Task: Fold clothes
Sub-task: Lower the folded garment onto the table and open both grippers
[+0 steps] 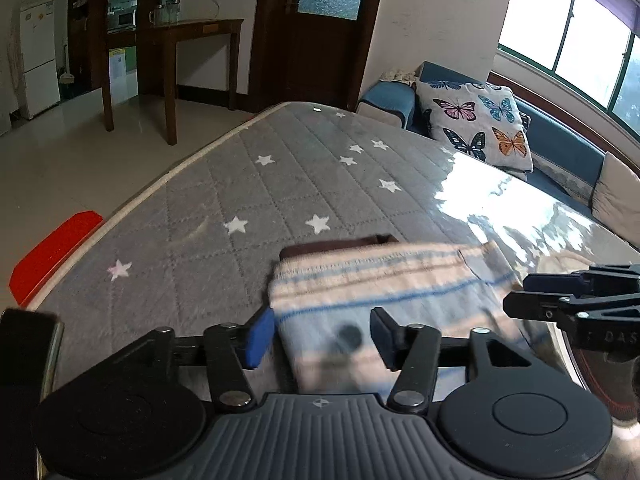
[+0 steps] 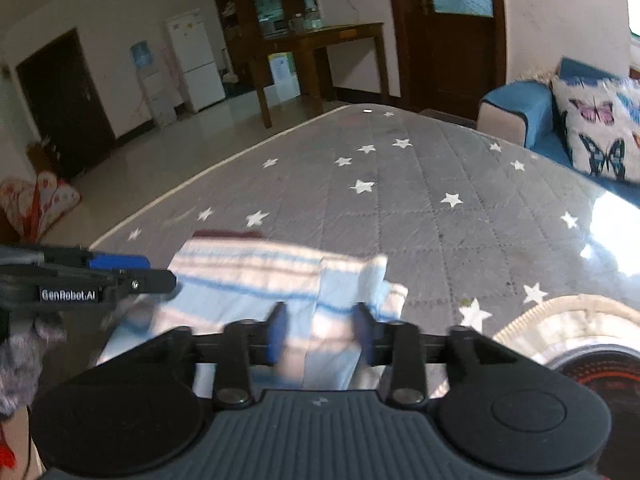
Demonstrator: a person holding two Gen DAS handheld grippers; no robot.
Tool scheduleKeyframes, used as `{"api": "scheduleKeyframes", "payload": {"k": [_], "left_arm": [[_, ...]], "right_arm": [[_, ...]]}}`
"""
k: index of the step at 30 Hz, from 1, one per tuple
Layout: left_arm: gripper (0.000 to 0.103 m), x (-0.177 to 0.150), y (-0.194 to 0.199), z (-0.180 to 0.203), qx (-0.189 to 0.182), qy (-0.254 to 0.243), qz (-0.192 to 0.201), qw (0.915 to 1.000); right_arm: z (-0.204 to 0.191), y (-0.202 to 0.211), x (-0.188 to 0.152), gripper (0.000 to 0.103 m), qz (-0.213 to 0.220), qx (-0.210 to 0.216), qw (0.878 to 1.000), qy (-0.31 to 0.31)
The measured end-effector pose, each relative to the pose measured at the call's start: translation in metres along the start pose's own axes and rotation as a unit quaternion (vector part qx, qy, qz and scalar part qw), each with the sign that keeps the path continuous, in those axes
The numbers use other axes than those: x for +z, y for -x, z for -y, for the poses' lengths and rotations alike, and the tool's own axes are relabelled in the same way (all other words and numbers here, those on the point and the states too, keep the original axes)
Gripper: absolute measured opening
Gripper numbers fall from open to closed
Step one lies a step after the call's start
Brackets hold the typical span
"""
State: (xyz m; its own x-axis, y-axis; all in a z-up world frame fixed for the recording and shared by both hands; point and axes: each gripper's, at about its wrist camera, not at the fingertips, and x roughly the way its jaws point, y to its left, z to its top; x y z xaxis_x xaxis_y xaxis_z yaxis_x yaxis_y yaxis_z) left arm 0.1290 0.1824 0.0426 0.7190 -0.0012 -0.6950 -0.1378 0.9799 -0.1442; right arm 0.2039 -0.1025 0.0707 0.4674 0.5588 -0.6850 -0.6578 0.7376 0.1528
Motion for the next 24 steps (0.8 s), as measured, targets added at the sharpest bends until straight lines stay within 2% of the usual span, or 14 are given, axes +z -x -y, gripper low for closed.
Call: {"api": "scheduleKeyframes", "payload": {"k": [3,5,8,15,18,24], "left_arm": [[0.069,-0.010,0.011,0.002,0.003,-0.001,-0.001,1.0000],[0.074,-0.017,0.020,0.003,0.005,-0.002,0.000,1.0000],[0.082,-0.027,0.032,0.008,0.007,-0.008,0.002,0.9999],[0.100,-0.051,0.056,0.016,0.006,-0.015,0.017,0.9997],[0.103,-0.058,0.067,0.020,0.006,-0.016,0.027,0.9995],[0.103,-0.072,0.082,0.029,0.001,-0.023,0.038,0.9990]], "right_arm": [[-0.010,0.013,-0.010,0.053,-0.003,-0.002,1.000,0.020],[-0.016,0.020,-0.018,0.054,-0.006,-0.006,0.999,0.034],[-0.026,0.032,-0.032,0.062,-0.007,-0.009,0.999,0.048],[-0.047,0.060,-0.062,0.081,0.008,-0.013,0.997,0.076],[-0.055,0.070,-0.075,0.084,0.019,-0.018,0.996,0.081],[-0.064,0.085,-0.096,0.101,0.036,-0.030,0.996,0.071]]}}
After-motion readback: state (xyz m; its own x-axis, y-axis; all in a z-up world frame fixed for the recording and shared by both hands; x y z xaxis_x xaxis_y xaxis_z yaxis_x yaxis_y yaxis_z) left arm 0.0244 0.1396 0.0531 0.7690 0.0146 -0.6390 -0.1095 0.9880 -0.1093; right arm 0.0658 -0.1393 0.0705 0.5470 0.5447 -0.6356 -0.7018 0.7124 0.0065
